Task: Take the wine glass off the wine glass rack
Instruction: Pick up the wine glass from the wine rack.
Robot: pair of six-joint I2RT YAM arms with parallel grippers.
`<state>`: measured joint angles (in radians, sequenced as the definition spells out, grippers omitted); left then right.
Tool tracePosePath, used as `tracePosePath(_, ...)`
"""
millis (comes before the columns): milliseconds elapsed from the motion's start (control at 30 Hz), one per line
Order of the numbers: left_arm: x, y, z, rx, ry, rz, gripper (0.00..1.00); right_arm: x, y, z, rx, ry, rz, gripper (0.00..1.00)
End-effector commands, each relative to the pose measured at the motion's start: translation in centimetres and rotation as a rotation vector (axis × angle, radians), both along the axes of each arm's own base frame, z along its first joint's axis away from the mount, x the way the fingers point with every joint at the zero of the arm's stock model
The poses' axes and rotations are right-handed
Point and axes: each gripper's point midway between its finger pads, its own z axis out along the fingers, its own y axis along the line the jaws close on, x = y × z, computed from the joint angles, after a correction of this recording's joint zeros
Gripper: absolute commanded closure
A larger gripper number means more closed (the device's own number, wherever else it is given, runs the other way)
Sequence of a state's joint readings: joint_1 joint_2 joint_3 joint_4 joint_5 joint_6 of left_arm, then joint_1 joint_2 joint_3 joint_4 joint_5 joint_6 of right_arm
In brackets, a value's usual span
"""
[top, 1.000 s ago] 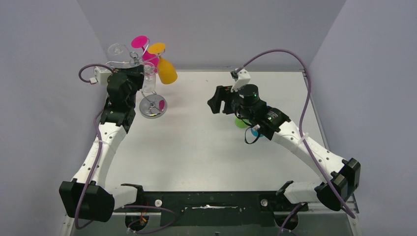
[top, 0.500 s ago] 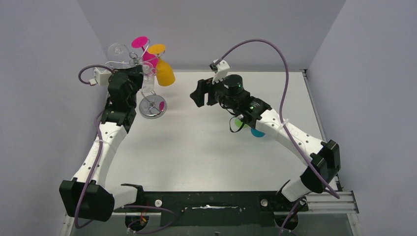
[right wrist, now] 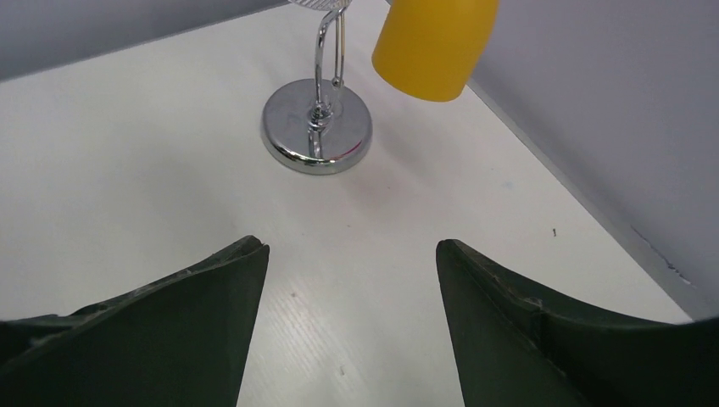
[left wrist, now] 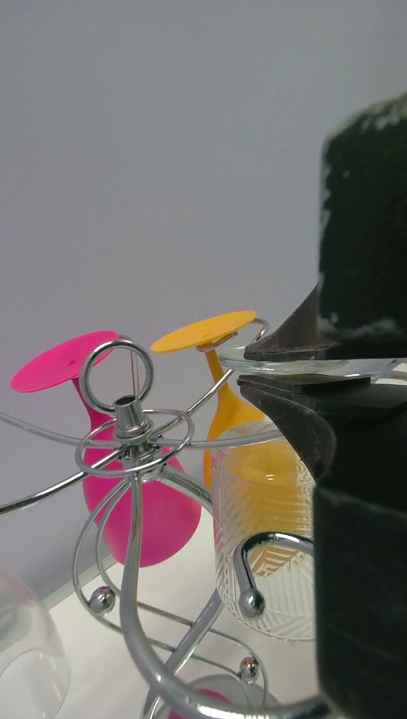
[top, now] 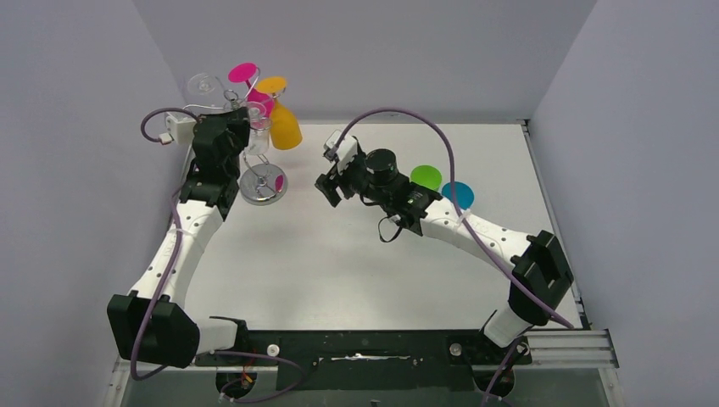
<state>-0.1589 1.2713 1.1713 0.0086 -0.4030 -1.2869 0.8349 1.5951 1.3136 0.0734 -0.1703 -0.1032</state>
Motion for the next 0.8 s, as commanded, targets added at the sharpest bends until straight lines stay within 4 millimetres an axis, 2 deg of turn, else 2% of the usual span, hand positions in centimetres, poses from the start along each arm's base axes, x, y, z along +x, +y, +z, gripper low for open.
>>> tracePosePath(0, -0.3, -1.6, 9.5, -0.068, -0.291, -0.077, 1.00, -0.6, -0.2, 3.0, -0.016, -0.246, 0.063, 0.26)
tracePosePath(267, 0.1, -3.1, 10.1, -0.049, -0.307, -0.135, 1.00, -1.2, -1.7, 1.5, -0.044, -0.245, 0.024, 0.27)
tracePosePath(400, 0.7, -3.9, 9.6, -0.026, -0.280, -0.175, 1.00, -1.7, -2.6, 1.4, -0.039, -0.241, 0.007, 0.27)
tracePosePath(600, 0.7, -3.2, 9.0, -0.022, -0.265, -0.132, 1.00, -2.6, -3.5, 2.2, 0.008, -0.235, -0.006, 0.27)
tracePosePath(767, 0.6, -2.4, 9.0, -0.027, -0.257, -0.067, 1.00, -3.8, -3.7, 1.5, 0.014, -0.239, 0.019, 0.27)
